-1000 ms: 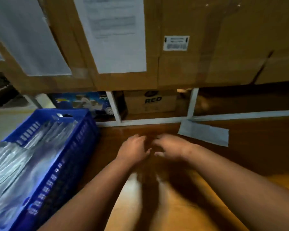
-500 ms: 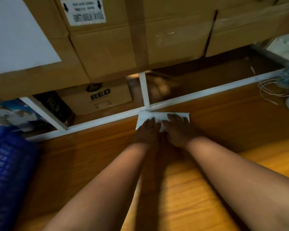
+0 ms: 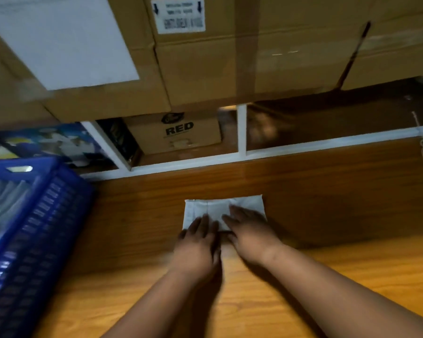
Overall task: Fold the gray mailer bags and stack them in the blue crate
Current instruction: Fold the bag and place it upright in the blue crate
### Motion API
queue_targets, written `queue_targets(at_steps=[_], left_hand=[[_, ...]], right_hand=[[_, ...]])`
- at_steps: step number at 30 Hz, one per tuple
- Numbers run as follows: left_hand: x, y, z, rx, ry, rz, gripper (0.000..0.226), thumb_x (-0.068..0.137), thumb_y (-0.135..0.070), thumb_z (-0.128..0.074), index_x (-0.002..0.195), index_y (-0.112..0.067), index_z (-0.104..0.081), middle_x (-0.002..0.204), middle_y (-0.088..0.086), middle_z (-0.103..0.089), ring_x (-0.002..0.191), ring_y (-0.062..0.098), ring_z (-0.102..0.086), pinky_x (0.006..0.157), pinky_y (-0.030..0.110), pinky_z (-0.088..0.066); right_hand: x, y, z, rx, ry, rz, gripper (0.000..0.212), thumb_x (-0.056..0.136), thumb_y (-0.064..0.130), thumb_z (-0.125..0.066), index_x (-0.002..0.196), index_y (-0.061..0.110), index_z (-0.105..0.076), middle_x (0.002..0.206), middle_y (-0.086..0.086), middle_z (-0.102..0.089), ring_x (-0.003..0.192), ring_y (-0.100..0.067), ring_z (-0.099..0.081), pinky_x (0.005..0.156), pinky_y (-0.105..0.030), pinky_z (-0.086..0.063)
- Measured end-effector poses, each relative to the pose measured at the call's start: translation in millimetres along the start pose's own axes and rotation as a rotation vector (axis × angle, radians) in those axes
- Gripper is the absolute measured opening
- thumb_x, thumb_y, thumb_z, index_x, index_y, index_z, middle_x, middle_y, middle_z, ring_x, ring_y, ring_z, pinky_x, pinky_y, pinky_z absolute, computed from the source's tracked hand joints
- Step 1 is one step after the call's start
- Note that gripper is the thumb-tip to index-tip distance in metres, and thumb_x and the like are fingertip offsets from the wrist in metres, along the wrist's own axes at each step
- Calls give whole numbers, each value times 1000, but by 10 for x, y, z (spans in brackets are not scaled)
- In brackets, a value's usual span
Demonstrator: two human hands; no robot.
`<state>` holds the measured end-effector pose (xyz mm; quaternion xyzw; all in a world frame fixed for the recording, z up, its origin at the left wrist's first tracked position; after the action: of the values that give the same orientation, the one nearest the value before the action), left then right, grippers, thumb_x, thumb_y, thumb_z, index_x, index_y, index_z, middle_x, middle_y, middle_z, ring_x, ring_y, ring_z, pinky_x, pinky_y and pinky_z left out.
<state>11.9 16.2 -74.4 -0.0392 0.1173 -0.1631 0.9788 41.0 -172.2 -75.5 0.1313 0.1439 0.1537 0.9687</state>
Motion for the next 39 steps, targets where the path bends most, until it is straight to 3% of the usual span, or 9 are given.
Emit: queue_targets(at_steps=[4, 9, 13, 16, 18, 20, 24, 27, 39], left_hand=[[-703, 250, -73, 3, -56, 73, 65, 98, -52, -44, 159, -29, -44, 167, 7, -41, 153, 30, -39, 106, 51, -48], [-1528, 478, -241, -10, -54, 124, 62, 93, -47, -54, 151, -25, -52, 159, 11, -50, 139, 33, -51, 91, 48, -52], [-1910, 577, -296, -10, -80, 119, 59, 87, -46, -59, 143, -26, -59, 151, 8, -57, 125, 31, -57, 83, 45, -53], [-1881, 707, -185, -34, -164, 119, 42, 93, -46, -53, 131, -29, -59, 130, -2, -57, 113, 28, -55, 81, 45, -47], [-1765, 838, -109, -53, -246, 134, 42, 92, -44, -55, 130, -26, -59, 128, -1, -57, 116, 28, -54, 85, 45, -48], [-1604, 982, -59, -85, -321, 154, 49, 96, -40, -55, 139, -17, -59, 142, 6, -57, 129, 29, -53, 101, 45, -49], [-1321, 1226, -178, -79, -314, 168, 60, 105, -37, -43, 158, -9, -44, 165, 15, -42, 156, 30, -31, 127, 47, -27], [-1268, 1271, -360, -100, -232, 208, 66, 103, -39, -40, 162, -10, -39, 169, 15, -35, 159, 30, -26, 129, 48, -21], [-1191, 1284, -440, -74, -219, 199, 74, 97, -39, -44, 163, -7, -35, 171, 19, -30, 159, 36, -23, 128, 55, -19]], right_hand=[[-184, 576, -271, -72, -31, 95, 55, 105, 50, -50, 158, 38, -40, 172, -2, -30, 156, -30, -32, 125, -53, -32], [-498, 1108, -667, -82, -90, 253, 49, 101, 46, -56, 148, 35, -52, 161, -4, -48, 142, -28, -49, 113, -48, -45], [-669, 1324, -854, -54, -103, 289, 44, 102, 43, -57, 146, 36, -56, 162, 0, -48, 143, -26, -50, 116, -47, -44], [-595, 1451, -745, -41, -163, 263, 28, 102, 46, -50, 125, 37, -64, 146, 6, -55, 126, -24, -58, 108, -45, -45], [-497, 1602, -647, -50, -225, 238, 30, 102, 45, -45, 120, 33, -66, 140, 5, -57, 123, -24, -59, 111, -49, -42], [-372, 1781, -597, -64, -269, 231, 40, 103, 43, -41, 132, 28, -64, 149, -1, -56, 135, -25, -54, 121, -56, -35], [-80, 2055, -666, -134, -206, 229, 59, 103, 41, -36, 158, 23, -46, 169, -5, -37, 158, -27, -30, 129, -59, -19], [73, 2047, -862, -176, -97, 225, 65, 101, 40, -42, 162, 20, -39, 170, -6, -37, 159, -27, -26, 130, -54, -17], [143, 1983, -968, -140, -145, 236, 69, 97, 42, -43, 160, 14, -44, 168, -9, -40, 158, -28, -31, 128, -54, -24]])
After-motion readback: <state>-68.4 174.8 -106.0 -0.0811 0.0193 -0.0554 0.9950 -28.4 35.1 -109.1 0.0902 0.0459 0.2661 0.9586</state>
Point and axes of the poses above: each hand's wrist, its own x-axis towards the middle knuckle, its own z-axis out of the back of the hand, y = z × x, the point moved 2 cm from there along x, towards the middle knuckle
